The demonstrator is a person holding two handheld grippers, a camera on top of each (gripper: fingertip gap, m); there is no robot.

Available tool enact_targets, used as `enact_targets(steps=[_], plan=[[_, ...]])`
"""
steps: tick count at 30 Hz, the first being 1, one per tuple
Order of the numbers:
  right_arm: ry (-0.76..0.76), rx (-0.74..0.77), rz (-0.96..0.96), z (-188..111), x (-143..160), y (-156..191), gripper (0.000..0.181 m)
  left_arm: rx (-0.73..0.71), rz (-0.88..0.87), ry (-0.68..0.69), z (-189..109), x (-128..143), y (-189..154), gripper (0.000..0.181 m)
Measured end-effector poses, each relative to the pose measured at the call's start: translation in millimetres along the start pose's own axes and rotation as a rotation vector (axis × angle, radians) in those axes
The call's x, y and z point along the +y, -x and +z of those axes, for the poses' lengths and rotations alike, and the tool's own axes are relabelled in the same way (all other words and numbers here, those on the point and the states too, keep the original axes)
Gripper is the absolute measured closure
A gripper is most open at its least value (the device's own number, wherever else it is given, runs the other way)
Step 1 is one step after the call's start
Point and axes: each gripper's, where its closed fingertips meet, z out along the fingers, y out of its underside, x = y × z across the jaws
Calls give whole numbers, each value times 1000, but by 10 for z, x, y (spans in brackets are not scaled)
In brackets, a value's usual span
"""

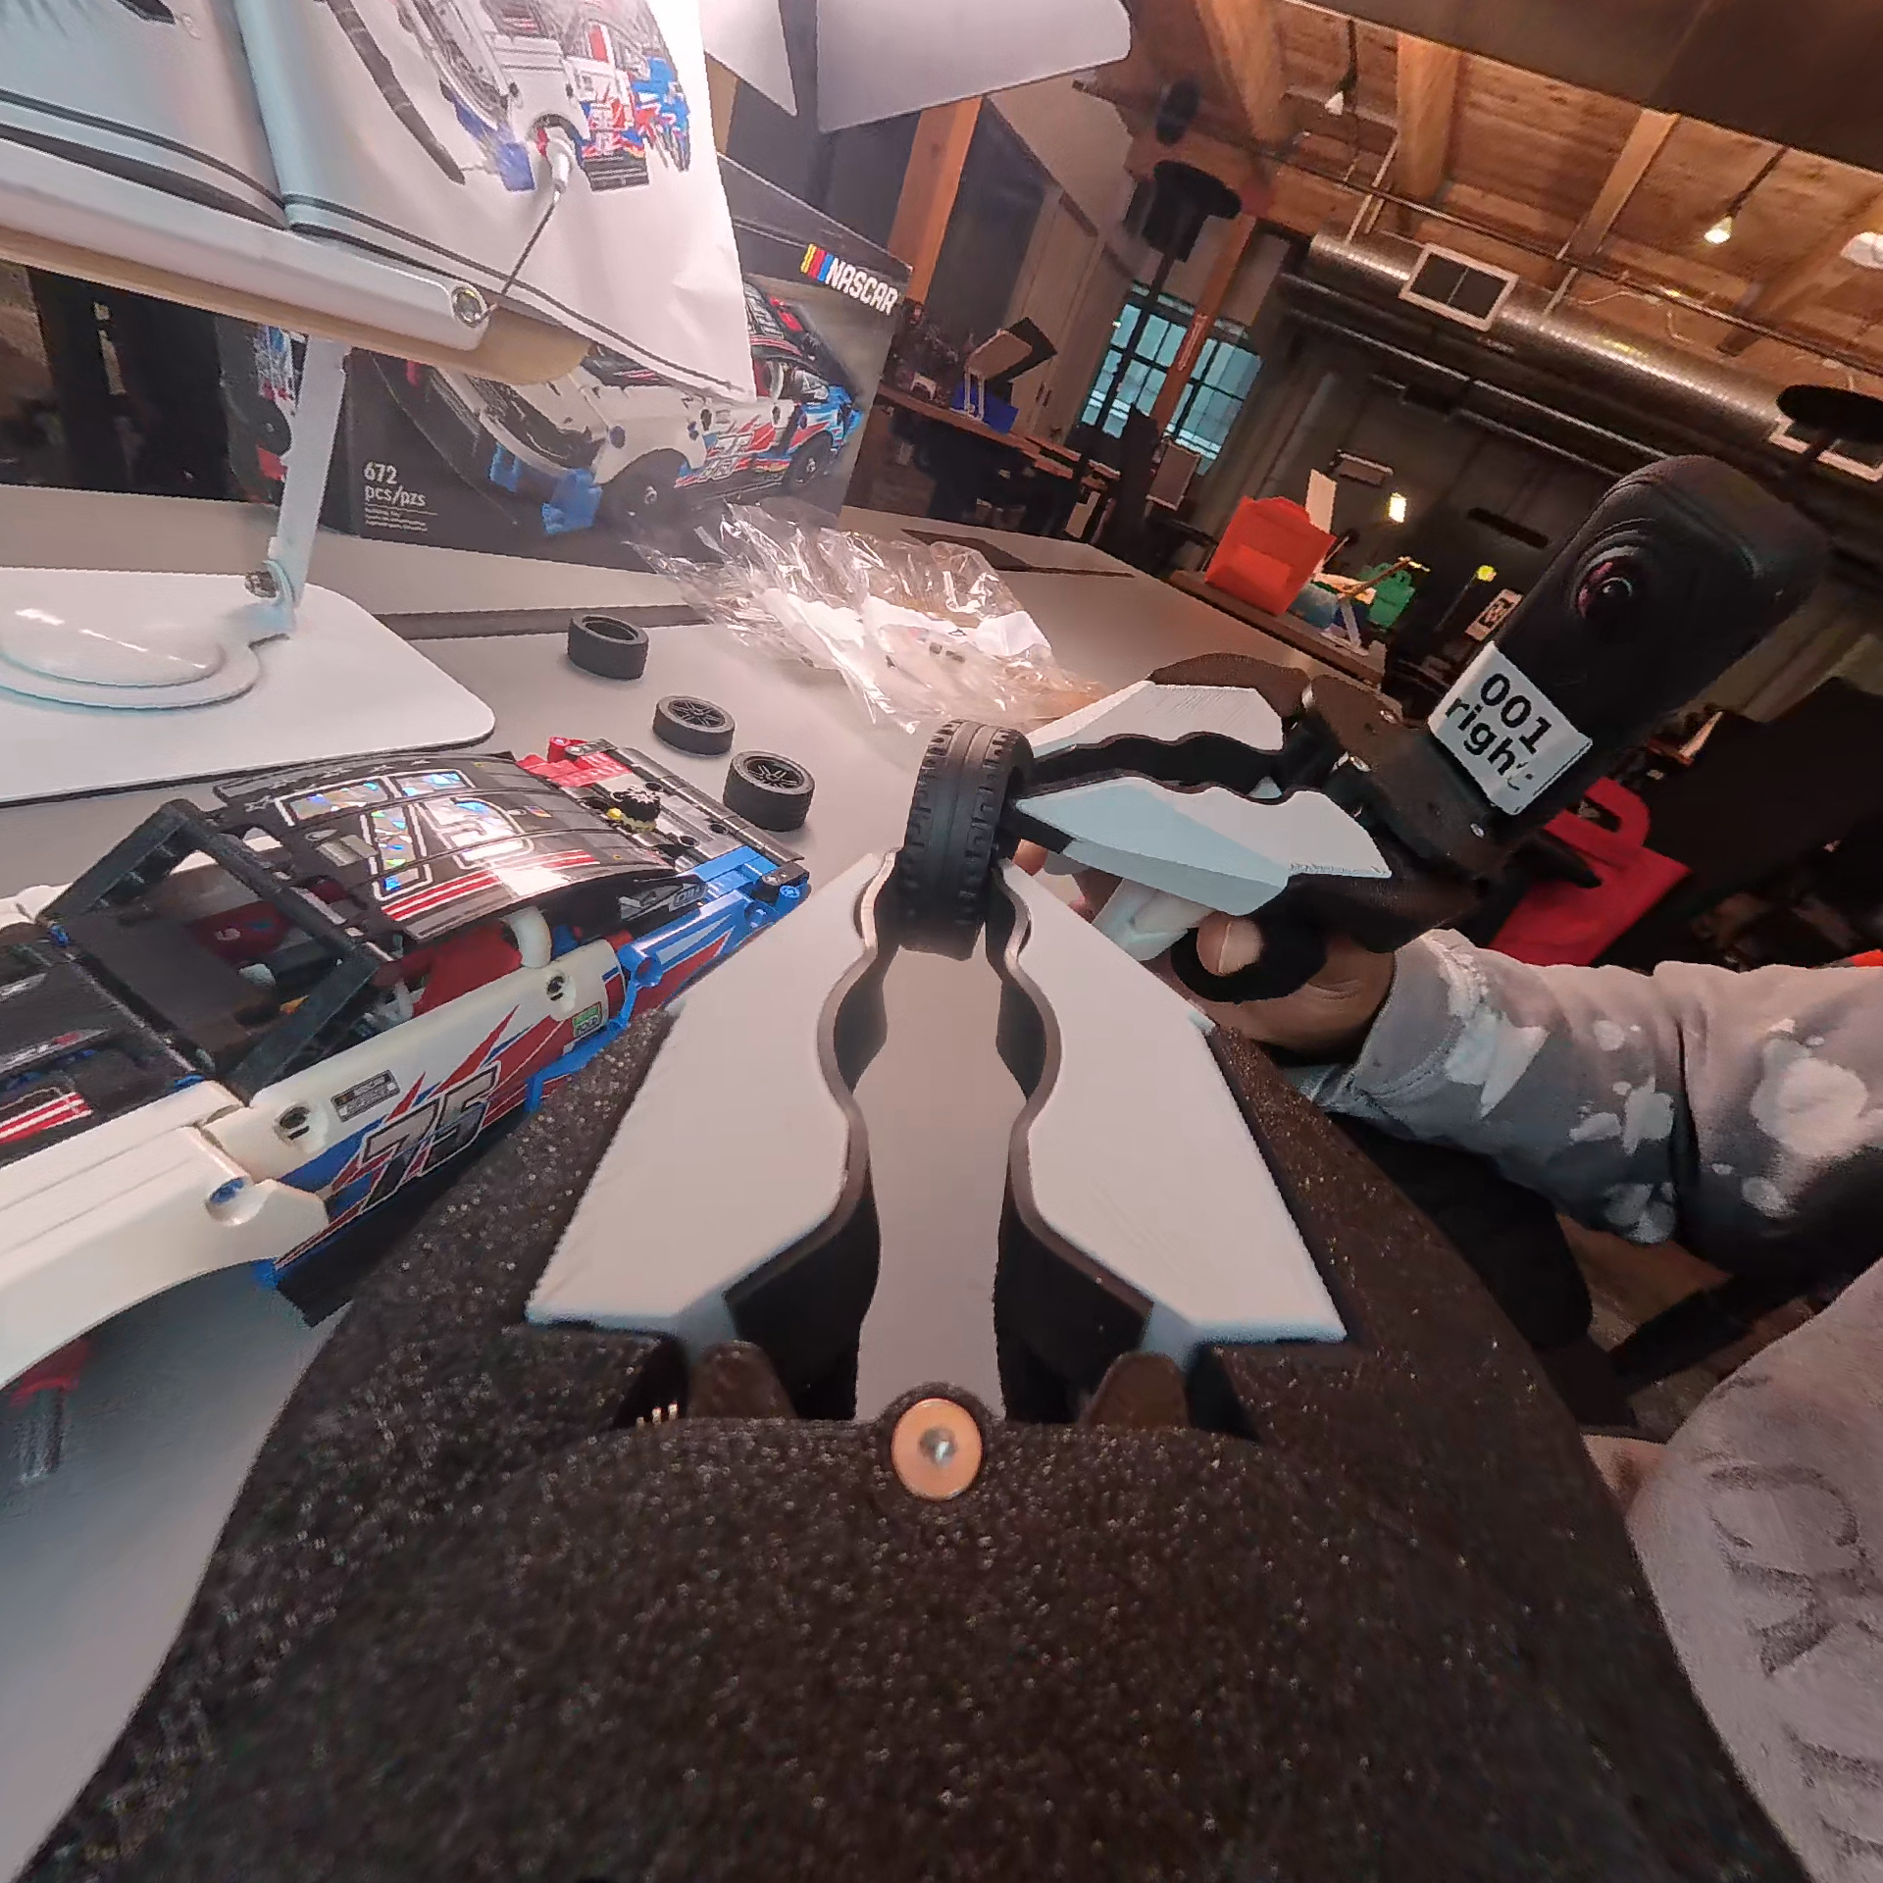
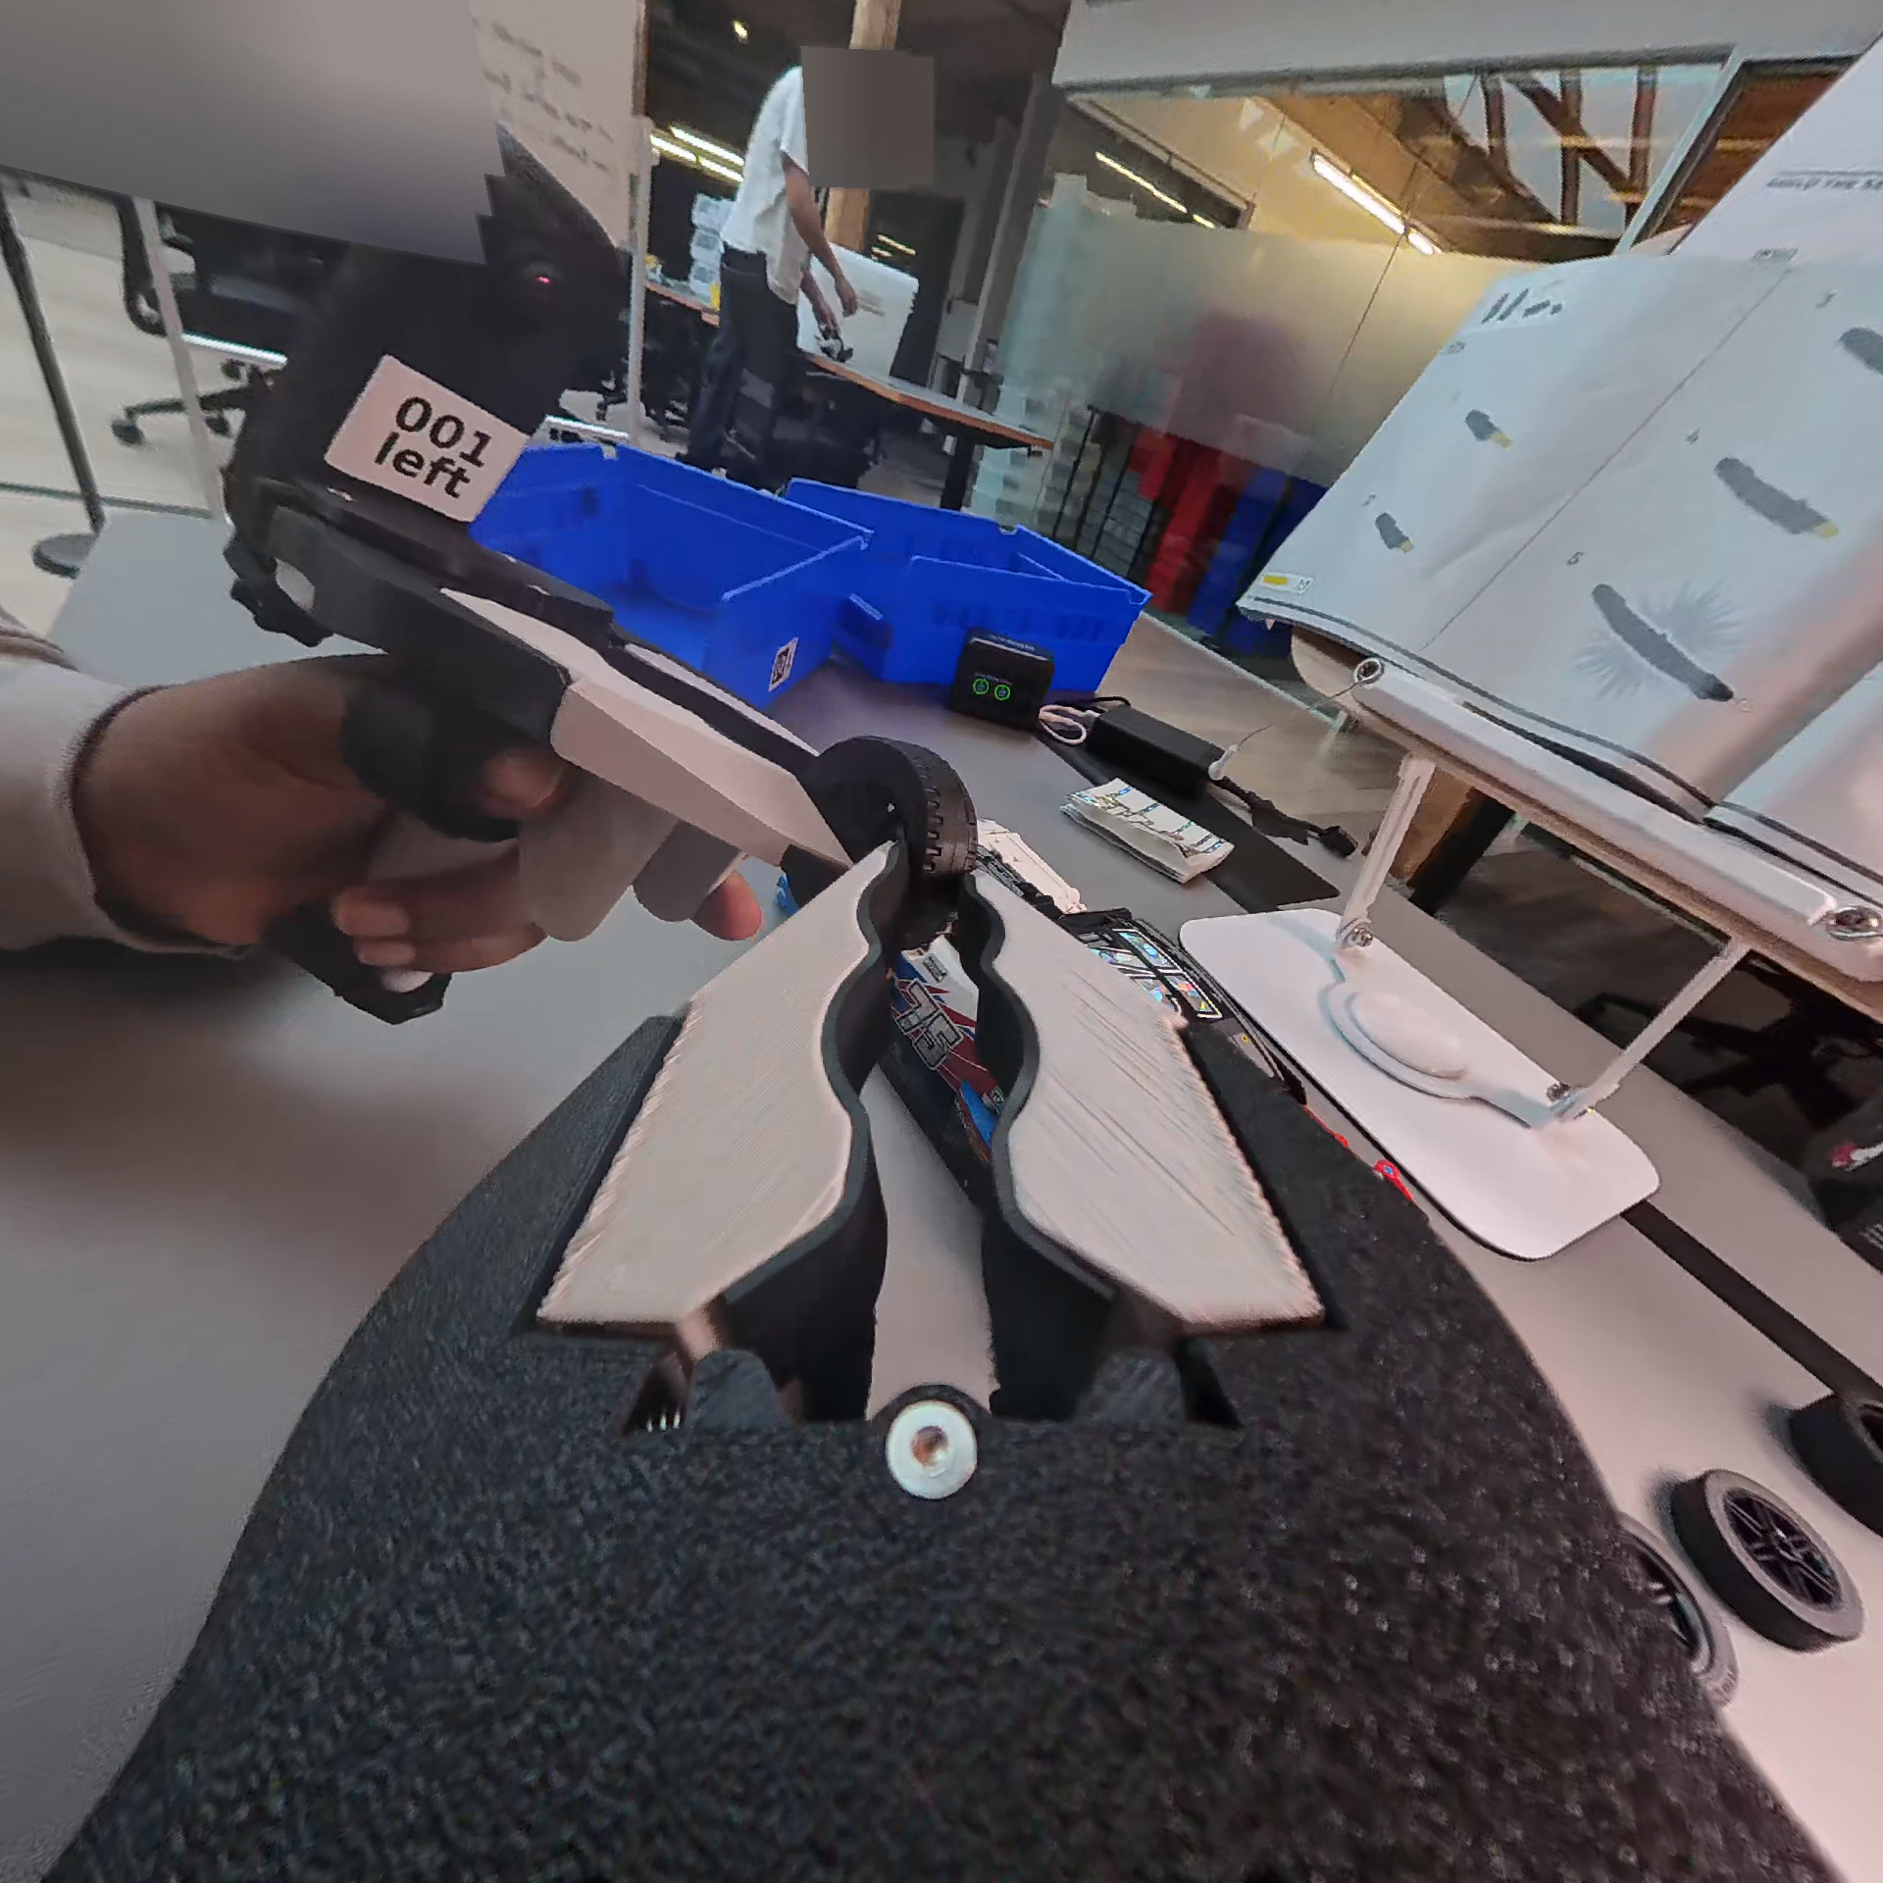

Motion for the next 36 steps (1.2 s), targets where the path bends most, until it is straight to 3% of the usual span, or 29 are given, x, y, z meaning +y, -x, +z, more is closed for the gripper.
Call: enact_targets(steps=[5,9,11,12,13,14,17,20,24,27,36], plan=[[-20,-1,-35,-6,-48,16,177,28,-20,-15,-18,-38,-28,169],[-49,-68,44,-31,-84,30,178,18,-30,-19,-34,-51,-3,169],[-200,-326,232,-186,-392,312,181,-50,-97,-64,-166,-131,334,169],[-154,-270,163,-152,-334,280,181,14,-182,-94,-238,-215,282,171],[-125,-164,50,-137,-257,141,181,34,-72,-72,-248,-214,102,169],[-152,-126,114,-168,-285,-18,181,89,78,-52,-221,-191,-171,168],[-183,-308,308,-253,-372,-43,181,231,121,-81,-156,-242,-548,167],[-215,-516,468,-369,-483,100,145,299,84,-100,-169,-260,-546,168],[-162,-605,498,-355,-417,256,147,330,75,-60,-156,-180,-575,168],[-154,-555,436,-302,-399,260,169,323,77,-57,-152,-157,-545,168],[-128,-378,180,-286,-426,220,171,225,103,-43,-94,-150,-476,165]])
